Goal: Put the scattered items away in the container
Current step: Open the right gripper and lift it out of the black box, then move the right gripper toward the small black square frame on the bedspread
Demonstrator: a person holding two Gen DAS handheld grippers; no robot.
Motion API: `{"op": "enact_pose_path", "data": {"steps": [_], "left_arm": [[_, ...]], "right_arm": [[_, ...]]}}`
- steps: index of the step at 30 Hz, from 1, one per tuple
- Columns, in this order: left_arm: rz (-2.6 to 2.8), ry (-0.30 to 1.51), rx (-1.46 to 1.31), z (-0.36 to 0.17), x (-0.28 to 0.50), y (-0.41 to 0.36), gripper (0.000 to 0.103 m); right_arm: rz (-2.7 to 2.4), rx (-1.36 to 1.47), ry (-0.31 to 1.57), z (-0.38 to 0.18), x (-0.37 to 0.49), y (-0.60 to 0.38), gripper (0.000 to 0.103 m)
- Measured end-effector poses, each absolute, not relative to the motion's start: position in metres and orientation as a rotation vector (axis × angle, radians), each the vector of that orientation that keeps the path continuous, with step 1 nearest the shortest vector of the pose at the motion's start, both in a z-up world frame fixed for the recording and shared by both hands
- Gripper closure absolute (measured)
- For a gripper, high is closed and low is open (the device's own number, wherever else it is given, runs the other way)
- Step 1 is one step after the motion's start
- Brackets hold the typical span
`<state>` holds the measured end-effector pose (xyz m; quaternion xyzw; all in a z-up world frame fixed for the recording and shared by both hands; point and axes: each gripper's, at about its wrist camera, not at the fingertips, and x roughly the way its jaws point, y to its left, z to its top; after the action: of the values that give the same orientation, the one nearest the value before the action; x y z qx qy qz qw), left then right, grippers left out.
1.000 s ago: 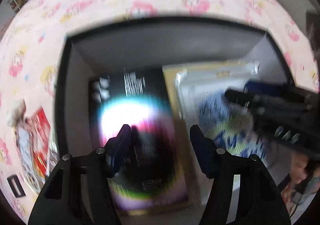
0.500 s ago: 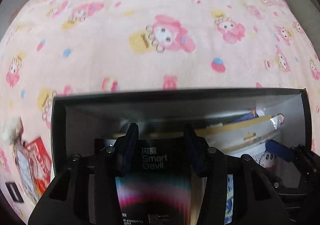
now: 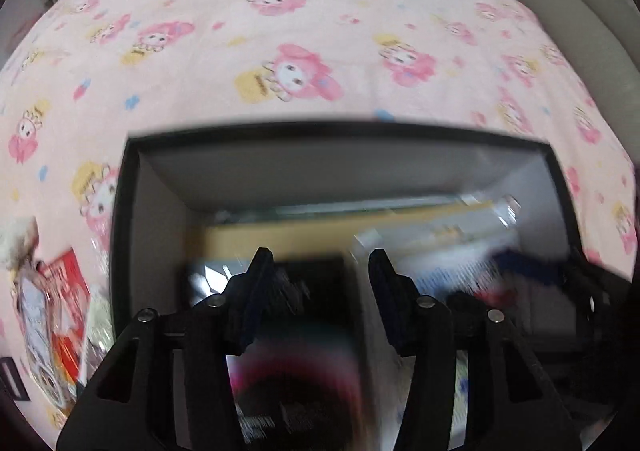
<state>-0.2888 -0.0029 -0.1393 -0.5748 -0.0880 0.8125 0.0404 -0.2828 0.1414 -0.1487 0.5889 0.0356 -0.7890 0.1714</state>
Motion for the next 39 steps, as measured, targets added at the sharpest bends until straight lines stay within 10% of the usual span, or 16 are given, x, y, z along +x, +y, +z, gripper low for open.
{"op": "enact_pose_path", "data": {"steps": [16,39], "left_arm": [[2.320,-0.619,-1.876,-0.147,-0.223,-0.021,0.054],[2.578,-0.361,-1.490,-0.041,-0.122,-0.009,0.043]], "right_arm": [[-2.128,1.746,-0.122,-0.154,-0.238,0.163,0.042],[-2.438,1.428,-0.161,-0.068,-0.144,0.163,0.041]]}}
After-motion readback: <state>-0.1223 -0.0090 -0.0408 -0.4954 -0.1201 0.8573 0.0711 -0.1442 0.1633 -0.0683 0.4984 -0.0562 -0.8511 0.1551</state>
